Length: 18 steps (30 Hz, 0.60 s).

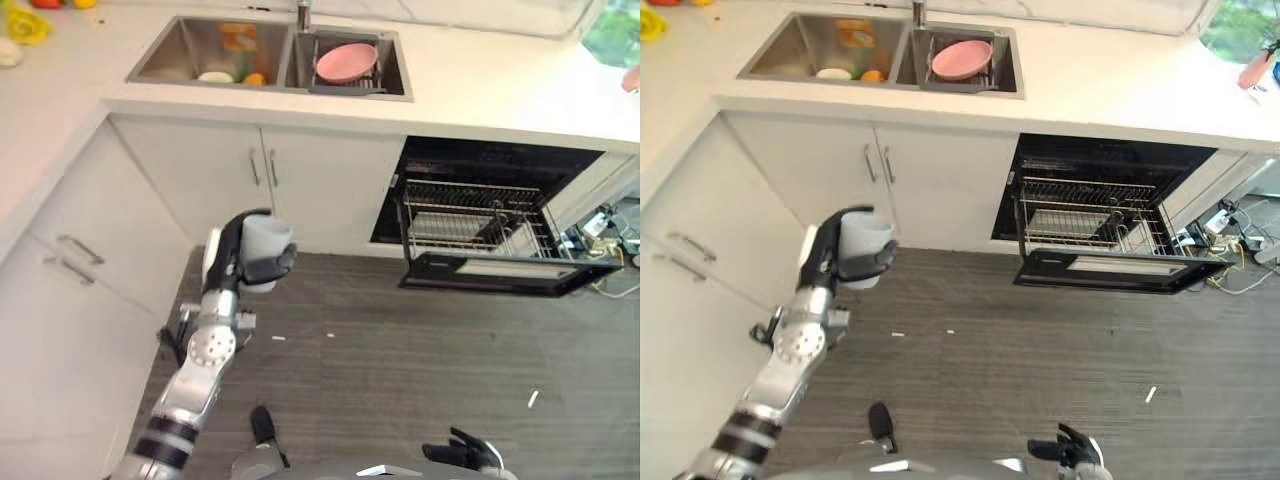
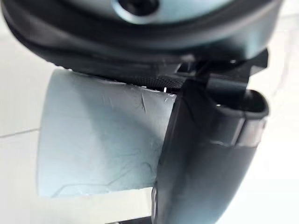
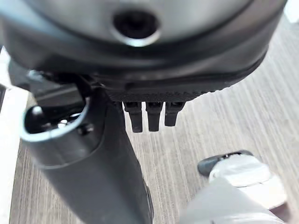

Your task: Place the dishes in the dishwasher.

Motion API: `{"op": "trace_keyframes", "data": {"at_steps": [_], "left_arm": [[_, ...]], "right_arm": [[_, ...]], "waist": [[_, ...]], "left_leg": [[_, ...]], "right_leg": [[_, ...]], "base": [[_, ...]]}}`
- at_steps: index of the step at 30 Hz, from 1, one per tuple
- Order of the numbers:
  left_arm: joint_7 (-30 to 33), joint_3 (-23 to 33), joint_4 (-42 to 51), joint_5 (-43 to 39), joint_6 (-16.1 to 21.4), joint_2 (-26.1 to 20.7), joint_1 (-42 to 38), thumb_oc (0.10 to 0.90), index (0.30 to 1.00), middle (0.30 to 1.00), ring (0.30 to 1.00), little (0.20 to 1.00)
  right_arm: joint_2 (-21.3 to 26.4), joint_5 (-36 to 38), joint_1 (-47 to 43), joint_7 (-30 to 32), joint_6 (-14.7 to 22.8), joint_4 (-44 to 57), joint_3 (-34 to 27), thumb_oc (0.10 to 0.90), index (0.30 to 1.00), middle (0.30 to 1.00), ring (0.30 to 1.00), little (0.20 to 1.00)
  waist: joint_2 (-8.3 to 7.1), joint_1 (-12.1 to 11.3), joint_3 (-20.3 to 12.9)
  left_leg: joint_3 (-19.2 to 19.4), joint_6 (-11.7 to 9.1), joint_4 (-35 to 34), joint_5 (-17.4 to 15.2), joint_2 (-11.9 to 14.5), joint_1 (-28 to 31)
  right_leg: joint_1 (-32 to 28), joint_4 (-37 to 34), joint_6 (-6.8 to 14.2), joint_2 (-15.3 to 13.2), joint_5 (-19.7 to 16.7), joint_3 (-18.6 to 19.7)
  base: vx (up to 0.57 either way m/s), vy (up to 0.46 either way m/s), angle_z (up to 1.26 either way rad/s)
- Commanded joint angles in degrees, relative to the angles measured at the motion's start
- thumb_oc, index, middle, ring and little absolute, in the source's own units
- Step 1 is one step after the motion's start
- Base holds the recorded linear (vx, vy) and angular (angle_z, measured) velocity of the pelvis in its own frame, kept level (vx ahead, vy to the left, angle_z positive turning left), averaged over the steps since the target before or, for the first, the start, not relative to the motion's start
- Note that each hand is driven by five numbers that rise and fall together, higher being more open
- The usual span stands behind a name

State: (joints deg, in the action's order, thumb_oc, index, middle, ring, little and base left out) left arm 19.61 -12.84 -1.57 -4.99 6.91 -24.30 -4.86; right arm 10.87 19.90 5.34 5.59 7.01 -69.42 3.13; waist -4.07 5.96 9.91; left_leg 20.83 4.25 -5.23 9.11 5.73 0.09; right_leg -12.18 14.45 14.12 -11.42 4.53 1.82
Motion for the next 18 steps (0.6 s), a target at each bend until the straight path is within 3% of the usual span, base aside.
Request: {"op": "trace_keyframes", "data": {"at_steps": [1,2,4,7,8,9,10,12,13,14,15,16,18], "left_arm": [[-1.3,1.2,9.3,3.6,6.1,-0.6,-2.8,0.400,0.300,0.300,0.300,0.300],[-1.2,1.3,9.1,3.8,5.9,-0.8,-2.9,0.400,0.300,0.300,0.300,0.300],[-0.9,2.0,9.0,4.4,5.2,-1.3,-3.0,0.400,0.300,0.300,0.300,0.300],[-0.9,2.0,9.0,4.5,5.2,-1.3,-3.0,0.400,0.300,0.300,0.300,0.300],[-0.8,2.8,8.9,5.7,5.4,-1.5,-2.3,0.400,0.300,0.300,0.300,0.300],[-0.5,2.5,9.2,5.4,5.8,-1.0,-2.0,0.400,0.300,0.300,0.300,0.300],[-0.5,2.5,9.2,5.4,5.8,-1.0,-2.0,0.400,0.300,0.300,0.300,0.300],[-0.2,2.4,9.6,6.3,5.5,-0.6,-2.0,0.400,0.300,0.300,0.300,0.300],[0.1,2.3,10.1,7.4,5.4,-0.4,-2.0,0.400,0.300,0.300,0.300,0.300],[0.2,2.3,10.1,7.4,5.4,-0.3,-2.0,0.400,0.300,0.300,0.300,0.300],[0.4,1.9,9.6,7.2,5.6,0.5,-1.9,0.400,0.300,0.300,0.300,0.300],[0.9,2.0,9.3,6.5,6.2,1.1,-1.8,0.400,0.300,0.300,0.300,0.300],[1.4,2.4,9.1,6.2,6.6,1.3,-1.5,0.400,0.300,0.300,0.300,0.300]], "right_arm": [[2.8,-0.6,-0.8,0.6,0.3,0.6,4.0,0.800,0.900,0.900,0.900,0.900],[2.7,-1.3,-1.2,0.7,0.4,1.4,4.4,0.800,0.900,0.900,0.900,0.900],[3.1,-2.8,-2.5,1.5,0.6,3.4,5.2,0.800,0.900,0.900,0.900,0.900],[3.1,-2.8,-2.5,1.5,0.6,3.5,5.2,0.800,0.900,0.900,0.900,0.900],[3.7,-4.7,-3.3,2.2,1.7,7.2,6.4,0.800,0.900,0.900,0.900,0.900],[4.5,-4.0,-2.7,2.7,2.8,9.7,5.6,0.800,0.900,0.900,0.900,0.900],[4.5,-4.0,-2.7,2.7,2.8,9.7,5.6,0.800,0.900,0.900,0.900,0.900],[5.3,-3.8,-1.1,3.5,3.5,13.4,4.7,0.800,0.900,0.900,0.900,0.900],[5.7,-3.4,-0.9,4.2,3.9,15.3,4.0,0.800,0.900,0.900,0.900,0.900],[5.7,-3.4,-0.8,4.2,3.8,15.4,3.9,0.800,0.900,0.900,0.900,0.900],[6.9,-3.7,-0.9,4.9,4.8,18.9,3.8,0.800,0.900,0.900,0.900,0.900],[7.8,-3.6,-0.5,5.6,5.4,21.1,3.1,0.800,0.900,0.900,0.900,0.900],[8.8,-3.8,-0.5,6.0,5.9,23.9,2.4,0.800,0.900,0.900,0.900,0.900]], "waist": [[0.58,0.1,-2.3],[0.91,0.2,-1.9],[1.59,-0.3,-1.3],[1.47,-0.1,-1.2],[1.81,1.2,-1.1],[1.72,1.8,-1.5],[1.72,1.8,-1.5],[1.51,1.8,-2.0],[1.37,1.9,-2.6],[1.42,1.9,-2.5],[1.48,2.8,-3.4],[1.66,2.8,-3.7],[1.83,2.7,-3.8]], "left_leg": [[4.0,-11.4,0.2,-1.5,5.8,1.0],[5.2,-10.8,0.2,-2.4,5.6,2.2],[8.2,-9.7,0.2,-4.8,4.7,4.4],[8.1,-9.7,0.2,-4.8,4.6,4.5],[11.0,-9.4,0.2,-6.1,4.0,7.3],[11.1,-9.4,0.2,-8.5,2.8,9.5],[11.1,-9.4,0.2,-8.5,2.8,9.5],[11.7,-9.4,0.2,-9.3,1.8,10.4],[12.4,-9.8,0.2,-8.7,1.6,10.4],[12.4,-9.8,0.2,-8.7,1.6,10.5],[13.0,-10.2,0.2,-7.7,1.8,10.2],[13.1,-10.4,0.3,-7.3,1.9,10.3],[13.6,-10.4,0.4,-7.1,2.0,10.7]], "right_leg": [[8.0,-1.2,-1.1,-1.6,-7.0,-1.3],[10.8,2.2,-1.0,-2.0,-8.5,-3.8],[14.3,6.2,-2.0,-4.6,-9.6,-14.6],[14.2,6.4,-2.0,-4.8,-9.4,-14.7],[17.9,6.5,-3.3,-0.1,-5.6,-21.5],[19.4,4.5,-3.6,2.7,-3.5,-23.0],[19.4,4.5,-3.6,2.7,-3.5,-23.0],[16.9,-1.7,-5.1,3.3,-3.4,-26.7],[14.7,-6.5,-5.1,3.2,-4.0,-27.8],[14.5,-6.8,-5.1,3.3,-4.2,-27.8],[12.0,-10.3,-5.5,5.8,-3.0,-23.2],[10.9,-11.7,-6.0,6.8,-2.6,-21.4],[10.0,-13.0,-6.5,7.2,-2.5,-21.2]], "base": [[0.16,0.404,-1.06],[0.04,0.343,-1.22],[0.04,0.324,-1.30],[0.03,0.123,-1.15],[0.22,0.339,-0.80],[0.22,0.339,-0.80],[0.15,0.116,-1.18],[0.02,0.002,-0.92],[0.00,-0.027,-0.32],[0.00,-0.060,-0.28],[0.04,-0.049,-0.25],[0.04,-0.048,-0.10],[0.03,-0.017,-0.36]]}}
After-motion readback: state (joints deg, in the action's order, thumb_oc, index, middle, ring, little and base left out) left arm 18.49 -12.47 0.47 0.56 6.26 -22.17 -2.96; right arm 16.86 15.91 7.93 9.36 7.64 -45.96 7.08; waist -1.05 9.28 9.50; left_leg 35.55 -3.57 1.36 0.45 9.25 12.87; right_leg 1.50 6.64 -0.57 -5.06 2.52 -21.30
